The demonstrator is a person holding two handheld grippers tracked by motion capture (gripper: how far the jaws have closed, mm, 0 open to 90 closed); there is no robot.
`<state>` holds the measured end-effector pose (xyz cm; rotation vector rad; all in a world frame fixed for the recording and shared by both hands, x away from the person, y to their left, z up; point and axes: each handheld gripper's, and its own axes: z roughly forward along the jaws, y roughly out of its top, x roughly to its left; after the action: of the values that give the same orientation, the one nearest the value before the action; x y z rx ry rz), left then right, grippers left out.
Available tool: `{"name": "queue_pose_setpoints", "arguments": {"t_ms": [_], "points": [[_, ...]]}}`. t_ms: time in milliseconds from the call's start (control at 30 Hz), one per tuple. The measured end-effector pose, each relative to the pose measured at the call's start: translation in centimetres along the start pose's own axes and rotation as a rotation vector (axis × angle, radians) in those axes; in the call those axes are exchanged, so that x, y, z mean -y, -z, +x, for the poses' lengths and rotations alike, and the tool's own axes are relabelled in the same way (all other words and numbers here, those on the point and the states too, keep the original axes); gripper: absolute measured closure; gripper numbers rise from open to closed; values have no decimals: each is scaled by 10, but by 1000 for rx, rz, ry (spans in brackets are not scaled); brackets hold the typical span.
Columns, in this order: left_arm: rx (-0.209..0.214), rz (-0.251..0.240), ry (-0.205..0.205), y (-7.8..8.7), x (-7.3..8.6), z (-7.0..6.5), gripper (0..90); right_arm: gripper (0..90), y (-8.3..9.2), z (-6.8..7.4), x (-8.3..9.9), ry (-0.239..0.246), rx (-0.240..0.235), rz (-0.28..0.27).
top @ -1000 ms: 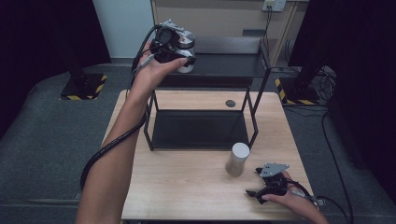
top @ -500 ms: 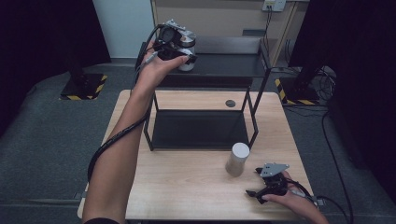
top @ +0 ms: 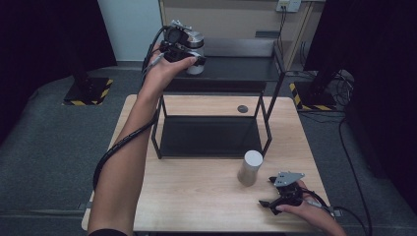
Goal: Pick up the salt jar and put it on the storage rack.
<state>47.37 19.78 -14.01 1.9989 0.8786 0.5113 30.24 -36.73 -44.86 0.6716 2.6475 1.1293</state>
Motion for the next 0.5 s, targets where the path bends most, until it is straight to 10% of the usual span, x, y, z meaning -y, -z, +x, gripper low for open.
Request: {"name": "queue_pose_setpoints", "arguments": {"t_ms": [500], "points": [[-8,17,-13,-5,-2,-2,291,17,0,0,0,0,-1,0]]}}
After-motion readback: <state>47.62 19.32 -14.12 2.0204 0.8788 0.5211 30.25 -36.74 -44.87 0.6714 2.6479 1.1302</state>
